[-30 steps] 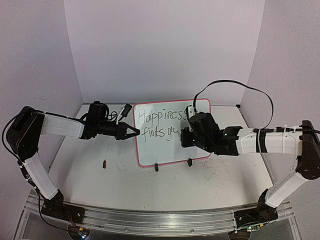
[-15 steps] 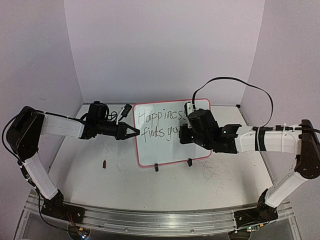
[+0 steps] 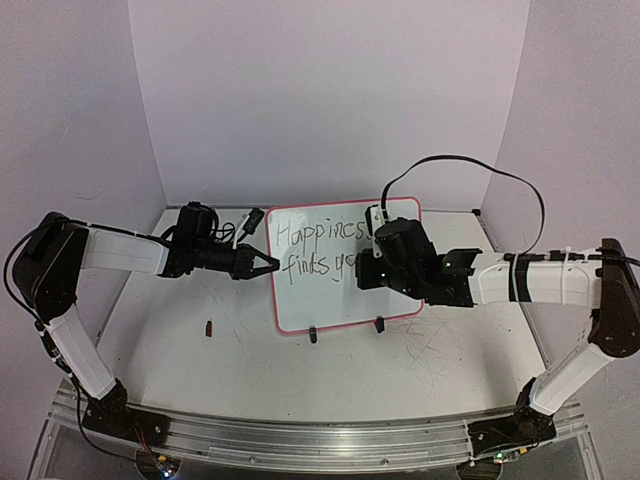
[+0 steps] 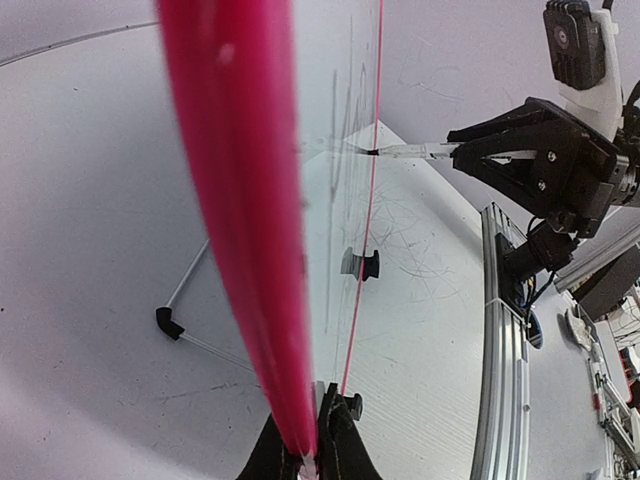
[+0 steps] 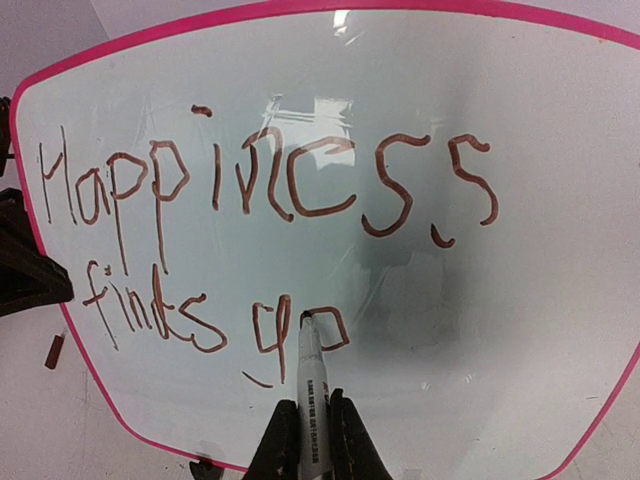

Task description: Write a sentence on the whiteboard

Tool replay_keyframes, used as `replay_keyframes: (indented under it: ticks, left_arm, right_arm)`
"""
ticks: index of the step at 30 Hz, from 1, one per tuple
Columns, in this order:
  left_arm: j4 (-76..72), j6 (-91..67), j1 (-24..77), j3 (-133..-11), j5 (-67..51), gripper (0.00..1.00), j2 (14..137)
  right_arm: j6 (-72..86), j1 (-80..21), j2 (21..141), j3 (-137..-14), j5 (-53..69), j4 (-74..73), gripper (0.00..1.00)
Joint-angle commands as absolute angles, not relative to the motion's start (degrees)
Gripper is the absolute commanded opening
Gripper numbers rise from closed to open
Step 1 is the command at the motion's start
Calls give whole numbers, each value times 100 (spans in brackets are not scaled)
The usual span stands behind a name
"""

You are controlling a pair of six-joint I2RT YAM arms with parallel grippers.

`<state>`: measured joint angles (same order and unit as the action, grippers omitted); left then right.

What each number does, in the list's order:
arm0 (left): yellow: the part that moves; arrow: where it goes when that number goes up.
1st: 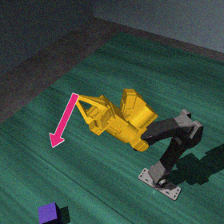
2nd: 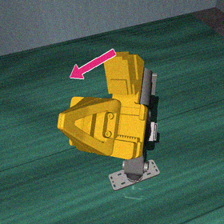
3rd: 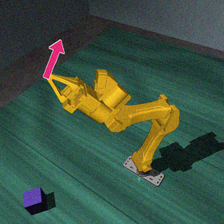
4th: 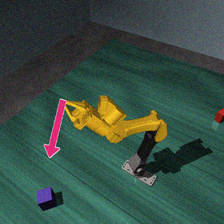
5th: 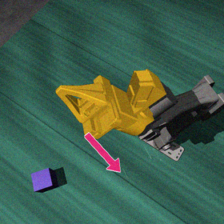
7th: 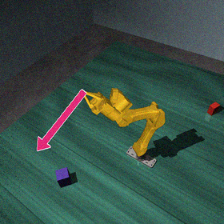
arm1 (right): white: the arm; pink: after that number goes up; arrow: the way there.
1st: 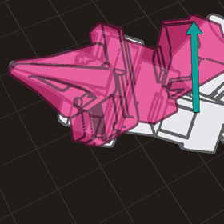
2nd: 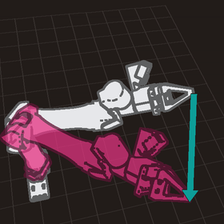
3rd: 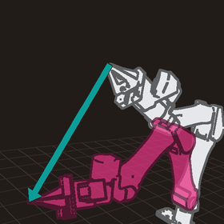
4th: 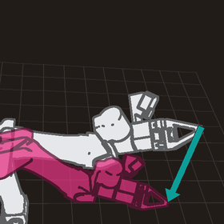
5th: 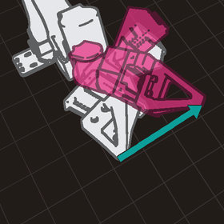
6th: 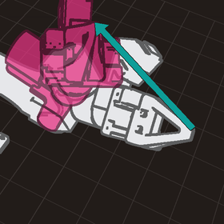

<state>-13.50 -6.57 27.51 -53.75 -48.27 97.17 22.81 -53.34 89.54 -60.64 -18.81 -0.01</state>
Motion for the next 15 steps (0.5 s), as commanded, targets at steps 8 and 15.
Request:
replay_keyframes:
  ticks: [8, 15]
  left_arm:
    - [-898, -246, 2839, -5437, -3978, 0, 9941]
    - [-901, -229, 2839, -5454, -3946, 0, 9923]
  right_arm:
    - [2334, -5033, 8185, -5667, -1944, 112, 0]
    - [2278, -5033, 8389, -5790, -1860, 117, 0]
